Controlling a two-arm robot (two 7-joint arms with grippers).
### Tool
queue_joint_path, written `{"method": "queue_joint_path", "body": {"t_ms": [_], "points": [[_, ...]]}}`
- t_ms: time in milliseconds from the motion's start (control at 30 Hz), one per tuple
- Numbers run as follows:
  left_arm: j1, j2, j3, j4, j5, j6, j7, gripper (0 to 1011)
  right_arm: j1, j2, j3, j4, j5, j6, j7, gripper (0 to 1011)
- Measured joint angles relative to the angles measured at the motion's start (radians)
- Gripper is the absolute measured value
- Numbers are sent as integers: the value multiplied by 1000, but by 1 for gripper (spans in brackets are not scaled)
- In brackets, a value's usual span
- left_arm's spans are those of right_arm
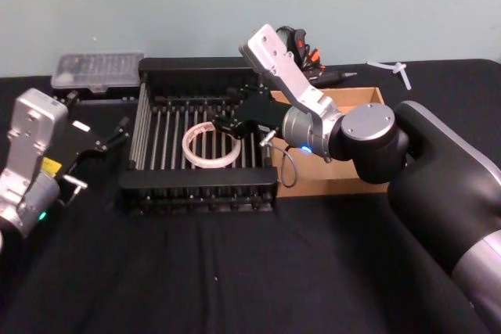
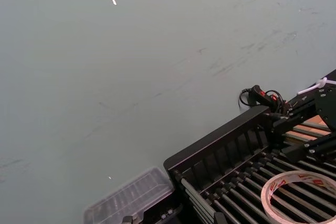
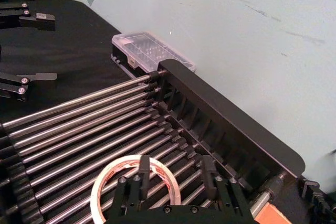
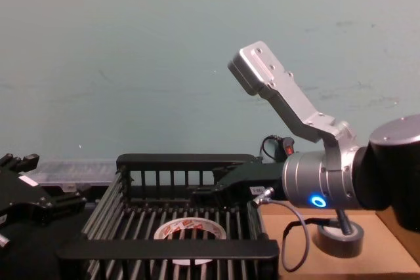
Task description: Pick up the white tape and place it into the black box , Pick up the silver tape and place it into the brown box.
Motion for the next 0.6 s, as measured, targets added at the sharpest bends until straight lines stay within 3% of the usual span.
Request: {"method": "queue_joint_path", "body": {"t_ms": [300, 433, 467, 600], "points": [[0, 0, 0, 0, 0, 0, 0, 1001, 0, 0, 0, -1, 1, 0, 0, 888], [0, 0, 0, 0, 0, 0, 0, 1001, 0, 0, 0, -1, 1, 0, 0, 944], [0, 0, 0, 0, 0, 0, 0, 1001, 0, 0, 0, -1, 1, 0, 0, 996], [0, 0, 0, 0, 0, 0, 0, 1001, -9, 5, 7, -20, 5, 0, 3, 1002]]}}
